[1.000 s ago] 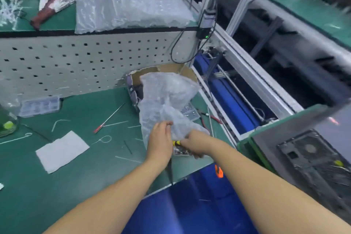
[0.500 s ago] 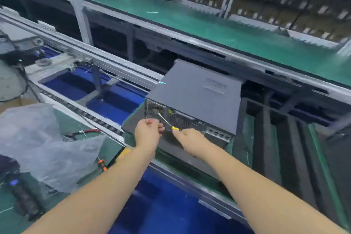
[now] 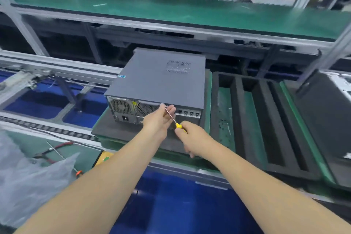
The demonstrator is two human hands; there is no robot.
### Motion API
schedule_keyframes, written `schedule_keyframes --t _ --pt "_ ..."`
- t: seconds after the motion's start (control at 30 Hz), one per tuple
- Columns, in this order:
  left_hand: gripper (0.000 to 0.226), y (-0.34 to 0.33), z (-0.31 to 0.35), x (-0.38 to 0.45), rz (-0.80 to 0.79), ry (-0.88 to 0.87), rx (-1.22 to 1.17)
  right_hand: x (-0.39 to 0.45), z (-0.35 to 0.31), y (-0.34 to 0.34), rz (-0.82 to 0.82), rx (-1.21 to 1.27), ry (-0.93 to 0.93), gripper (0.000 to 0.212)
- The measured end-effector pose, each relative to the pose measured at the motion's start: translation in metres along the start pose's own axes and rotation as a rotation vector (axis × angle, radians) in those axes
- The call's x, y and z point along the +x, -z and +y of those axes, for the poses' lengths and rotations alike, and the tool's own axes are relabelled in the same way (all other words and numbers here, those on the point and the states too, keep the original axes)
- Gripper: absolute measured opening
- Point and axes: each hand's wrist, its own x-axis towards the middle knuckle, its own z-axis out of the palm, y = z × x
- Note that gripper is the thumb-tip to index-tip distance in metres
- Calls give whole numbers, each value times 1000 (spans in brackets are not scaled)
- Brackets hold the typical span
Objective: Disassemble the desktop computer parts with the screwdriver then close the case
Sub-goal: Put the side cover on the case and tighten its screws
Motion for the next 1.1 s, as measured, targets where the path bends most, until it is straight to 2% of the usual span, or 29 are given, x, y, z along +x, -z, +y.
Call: schedule_keyframes --t 0.3,0.57,1.1 --pt "23 24 -13 1 -130 84 198 -32 0 -43 223 100 -104 27" --pt "21 5 -32 -14 -159 138 203 -55 5 -54 392 93 -168 29" --pt "17 -44 -52 -22 -158 206 288 -63 15 -28 511 87 -270 32"
